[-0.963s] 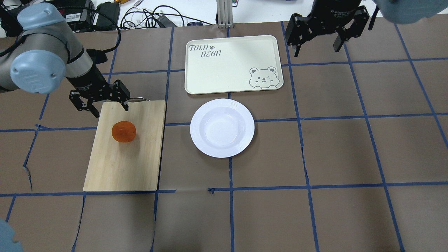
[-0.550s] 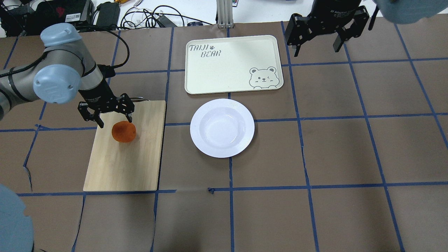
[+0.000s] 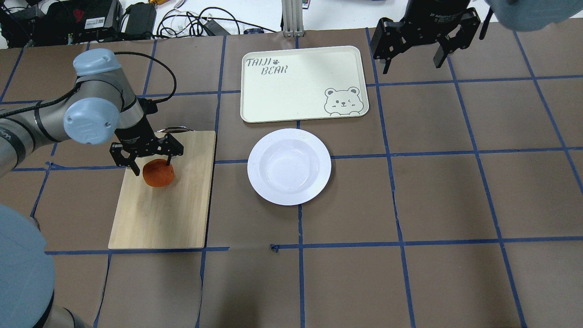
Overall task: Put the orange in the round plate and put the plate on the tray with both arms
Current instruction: 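Lower the left gripper onto the orange on the bamboo board and grasp it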
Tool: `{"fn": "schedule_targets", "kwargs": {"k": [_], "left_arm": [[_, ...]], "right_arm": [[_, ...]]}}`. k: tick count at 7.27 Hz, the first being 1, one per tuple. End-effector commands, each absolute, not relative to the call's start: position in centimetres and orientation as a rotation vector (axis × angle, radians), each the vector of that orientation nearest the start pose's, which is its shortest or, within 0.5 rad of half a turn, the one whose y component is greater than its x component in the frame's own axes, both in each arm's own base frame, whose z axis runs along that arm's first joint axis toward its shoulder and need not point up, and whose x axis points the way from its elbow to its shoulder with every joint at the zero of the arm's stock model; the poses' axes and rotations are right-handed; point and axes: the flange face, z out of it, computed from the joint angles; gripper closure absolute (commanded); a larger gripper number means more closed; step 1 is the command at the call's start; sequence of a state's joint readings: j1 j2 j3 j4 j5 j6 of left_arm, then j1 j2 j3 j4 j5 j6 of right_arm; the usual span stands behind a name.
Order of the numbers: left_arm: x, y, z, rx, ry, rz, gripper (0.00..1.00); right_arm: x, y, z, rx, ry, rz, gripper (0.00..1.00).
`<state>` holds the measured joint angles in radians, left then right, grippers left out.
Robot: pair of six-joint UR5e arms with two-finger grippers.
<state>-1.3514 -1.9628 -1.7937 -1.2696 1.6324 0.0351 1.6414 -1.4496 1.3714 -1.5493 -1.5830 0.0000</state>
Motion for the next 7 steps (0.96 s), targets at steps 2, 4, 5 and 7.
{"fn": "schedule_targets", "kwargs": {"k": [2,4,5,7], "left_arm": [[-0.7,-56.7,23.0,-0.278,3.081,0.413,0.0],[-0.6,-56.8,23.0,-0.283,3.081,0.438,0.0],[-0.7,-56.4,22.0,-0.279,3.078,0.5,0.0],[-0.8,-55.8,20.4,-0.284,3.074,0.553,0.0]], "right_arm": [[17.1,-53.7,52.1,-0.111,3.145,-0.09,0.0],[17.1,-53.7,52.1,-0.108,3.147,-0.09,0.0],[17.1,-53.7,52.1,-0.111,3.147,-0.09,0.0],[17.1,-53.7,52.1,-0.111,3.147,-0.09,0.0]]}}
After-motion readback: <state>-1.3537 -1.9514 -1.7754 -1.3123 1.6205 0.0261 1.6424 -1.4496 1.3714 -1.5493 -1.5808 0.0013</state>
